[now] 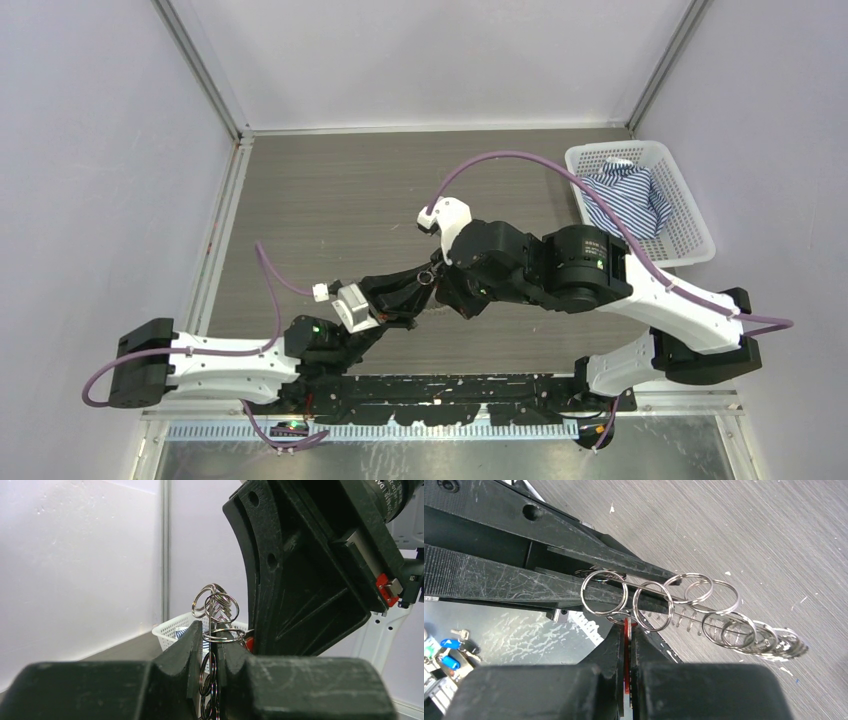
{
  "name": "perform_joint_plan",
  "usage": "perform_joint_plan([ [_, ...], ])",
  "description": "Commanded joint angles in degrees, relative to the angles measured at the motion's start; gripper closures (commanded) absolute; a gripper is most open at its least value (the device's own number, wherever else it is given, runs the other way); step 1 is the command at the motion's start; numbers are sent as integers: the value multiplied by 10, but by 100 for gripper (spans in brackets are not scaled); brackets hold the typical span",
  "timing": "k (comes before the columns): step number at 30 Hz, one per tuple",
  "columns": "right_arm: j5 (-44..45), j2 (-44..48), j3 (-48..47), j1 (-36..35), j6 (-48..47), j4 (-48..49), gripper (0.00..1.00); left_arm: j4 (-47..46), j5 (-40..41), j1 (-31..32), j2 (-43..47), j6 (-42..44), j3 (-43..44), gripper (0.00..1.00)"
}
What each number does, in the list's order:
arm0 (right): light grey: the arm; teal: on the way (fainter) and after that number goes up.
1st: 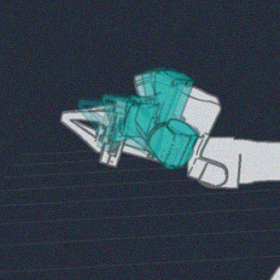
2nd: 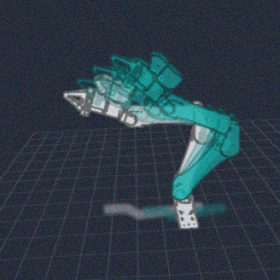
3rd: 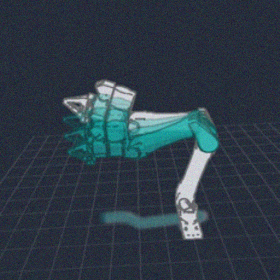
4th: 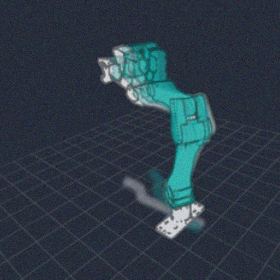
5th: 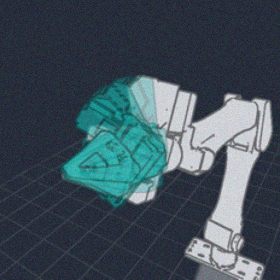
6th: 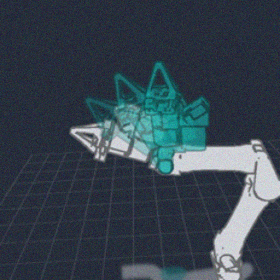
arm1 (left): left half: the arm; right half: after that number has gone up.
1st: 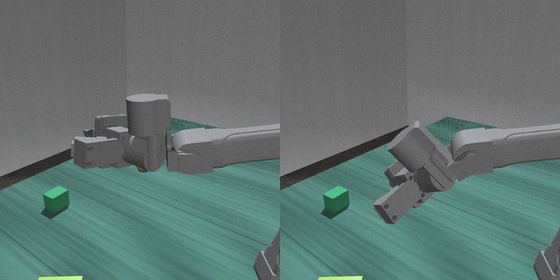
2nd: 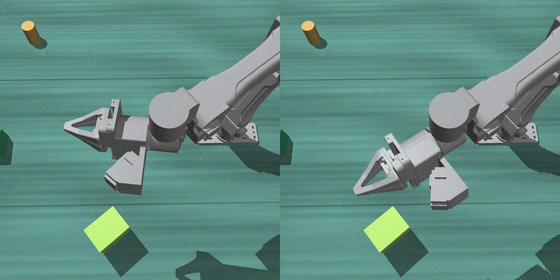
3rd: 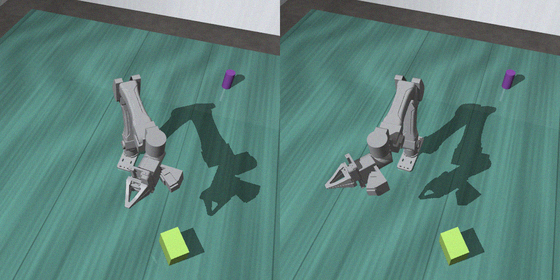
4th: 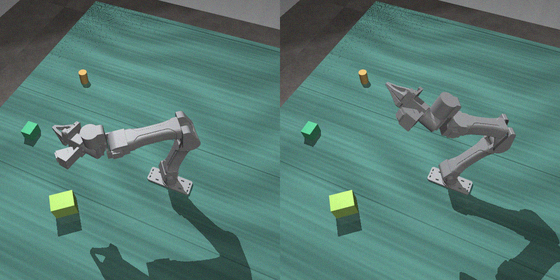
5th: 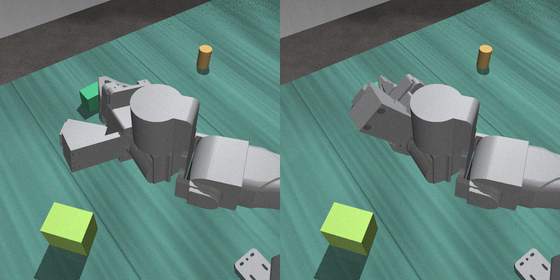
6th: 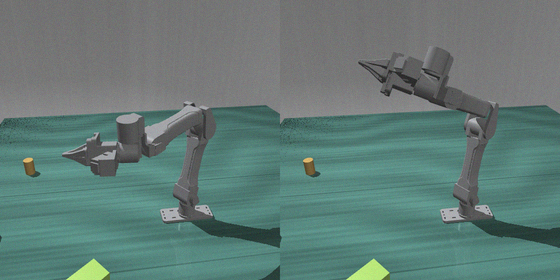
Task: Remove the keys from the keyring
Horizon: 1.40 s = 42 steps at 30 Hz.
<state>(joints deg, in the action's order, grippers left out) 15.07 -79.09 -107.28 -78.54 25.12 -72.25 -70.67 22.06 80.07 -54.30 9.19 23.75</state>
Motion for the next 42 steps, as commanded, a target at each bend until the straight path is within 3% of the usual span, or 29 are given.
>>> perform_joint_plan([
  [1, 48, 10, -8, -6, -1, -72, 99, -72, 2, -9, 40, -1, 15, 99],
  [7, 65, 11, -17, -6, -16, -78, 99, 37, 27, -9, 79, -8, 19, 100],
  [18, 157, 6, -5, -6, -27, -101, 99, 36, 19, -11, 76, -13, 10, 100],
  [26, 184, -41, -56, -20, -55, -125, 99, 19, 81, -10, 26, -3, 2, 99],
  [37, 139, -63, -116, -32, -65, -131, 99, -7, 178, -17, -27, 12, 24, 99],
  [42, 140, -70, -132, -35, -68, -141, 99, -7, 173, -21, -39, -1, 33, 100],
])
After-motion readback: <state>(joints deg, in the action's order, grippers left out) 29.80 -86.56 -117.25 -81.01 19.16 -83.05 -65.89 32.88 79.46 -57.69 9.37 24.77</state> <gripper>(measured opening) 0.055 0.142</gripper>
